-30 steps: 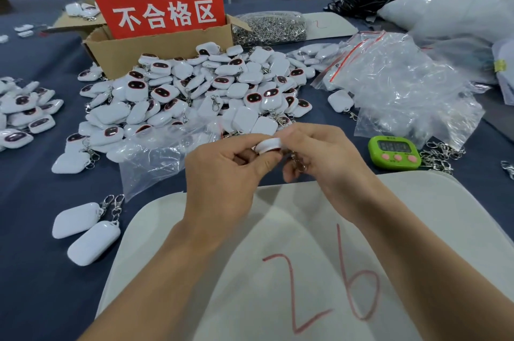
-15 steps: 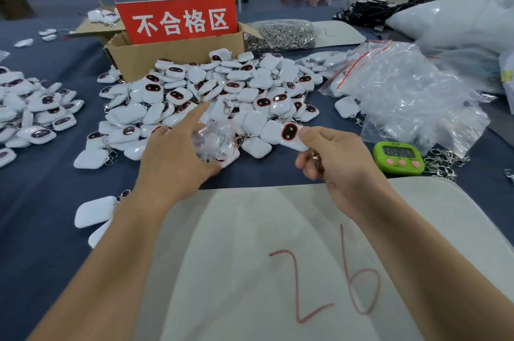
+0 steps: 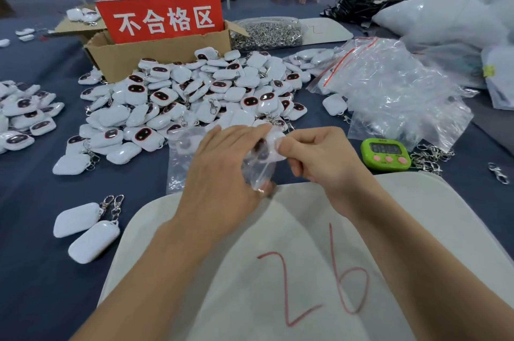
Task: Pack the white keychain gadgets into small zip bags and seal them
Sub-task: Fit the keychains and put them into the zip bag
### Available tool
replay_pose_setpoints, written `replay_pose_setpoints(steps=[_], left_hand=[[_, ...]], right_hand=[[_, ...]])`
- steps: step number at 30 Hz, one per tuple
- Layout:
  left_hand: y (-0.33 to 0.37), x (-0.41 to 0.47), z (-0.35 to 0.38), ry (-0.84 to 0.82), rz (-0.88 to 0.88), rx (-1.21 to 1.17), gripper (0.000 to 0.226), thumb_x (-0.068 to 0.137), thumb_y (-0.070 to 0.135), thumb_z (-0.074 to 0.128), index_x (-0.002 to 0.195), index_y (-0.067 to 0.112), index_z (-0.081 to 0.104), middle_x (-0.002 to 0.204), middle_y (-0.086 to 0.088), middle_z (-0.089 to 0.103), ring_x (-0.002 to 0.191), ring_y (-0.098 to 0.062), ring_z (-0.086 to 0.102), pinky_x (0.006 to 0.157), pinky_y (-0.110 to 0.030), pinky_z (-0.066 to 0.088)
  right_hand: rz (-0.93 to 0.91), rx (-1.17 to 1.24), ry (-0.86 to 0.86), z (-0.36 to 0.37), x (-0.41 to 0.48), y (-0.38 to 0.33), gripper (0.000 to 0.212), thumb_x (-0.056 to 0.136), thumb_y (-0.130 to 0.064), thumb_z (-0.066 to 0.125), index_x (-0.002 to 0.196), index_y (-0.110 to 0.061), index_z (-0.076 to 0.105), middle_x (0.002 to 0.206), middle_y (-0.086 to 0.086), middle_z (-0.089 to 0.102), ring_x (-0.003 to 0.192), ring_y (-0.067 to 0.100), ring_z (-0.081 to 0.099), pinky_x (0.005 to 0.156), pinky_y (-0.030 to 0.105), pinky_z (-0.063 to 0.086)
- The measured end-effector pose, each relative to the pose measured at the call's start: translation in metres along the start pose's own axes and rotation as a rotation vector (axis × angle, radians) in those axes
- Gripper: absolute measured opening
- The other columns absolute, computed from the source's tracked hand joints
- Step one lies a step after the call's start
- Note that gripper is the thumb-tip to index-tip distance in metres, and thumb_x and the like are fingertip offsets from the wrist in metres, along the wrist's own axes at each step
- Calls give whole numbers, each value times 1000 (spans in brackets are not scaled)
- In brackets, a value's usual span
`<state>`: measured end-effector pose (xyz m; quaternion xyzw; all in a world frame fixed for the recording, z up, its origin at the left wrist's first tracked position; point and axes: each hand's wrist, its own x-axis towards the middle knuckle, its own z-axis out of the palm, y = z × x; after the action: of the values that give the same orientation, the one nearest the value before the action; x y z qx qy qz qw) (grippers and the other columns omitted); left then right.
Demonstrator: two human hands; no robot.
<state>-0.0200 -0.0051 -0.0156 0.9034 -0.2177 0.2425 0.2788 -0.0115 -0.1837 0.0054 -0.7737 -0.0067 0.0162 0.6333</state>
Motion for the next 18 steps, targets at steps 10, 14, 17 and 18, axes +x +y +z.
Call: replay_pose_setpoints(steps=[10,14,17,18], left_hand=[[7,-2,8,98,160,127,65,77,16,75,140,12,59,118,-2,71,112,-15,55,112,-32,34],[7,-4,-7,283,-164,-98,54,86,34,76,137,27,62,116,15,66,109,-5,55,96,-5,31],[7,6,-24,550,-325,-244,46,93,46,71,136,32,62,124,22,67,116,5,60,99,-8,41],[6,9,-31,641,-338,-283,46,94,45,71,135,28,63,125,19,68,117,4,61,100,-13,44]], right_hand=[[-1,-183,41,12,7,5,23,77,-31,57,59,-19,67,47,-8,48,52,10,41,56,27,37],[-89,-220,411,-3,16,11,16,82,-25,63,74,-21,76,51,-5,60,49,4,47,52,19,38],[-61,-423,343,5,18,17,26,90,-14,57,93,-29,79,62,-16,70,53,-1,59,54,11,45],[-60,-472,277,8,18,18,32,91,-13,56,107,-31,78,72,-14,73,56,0,61,57,11,48]])
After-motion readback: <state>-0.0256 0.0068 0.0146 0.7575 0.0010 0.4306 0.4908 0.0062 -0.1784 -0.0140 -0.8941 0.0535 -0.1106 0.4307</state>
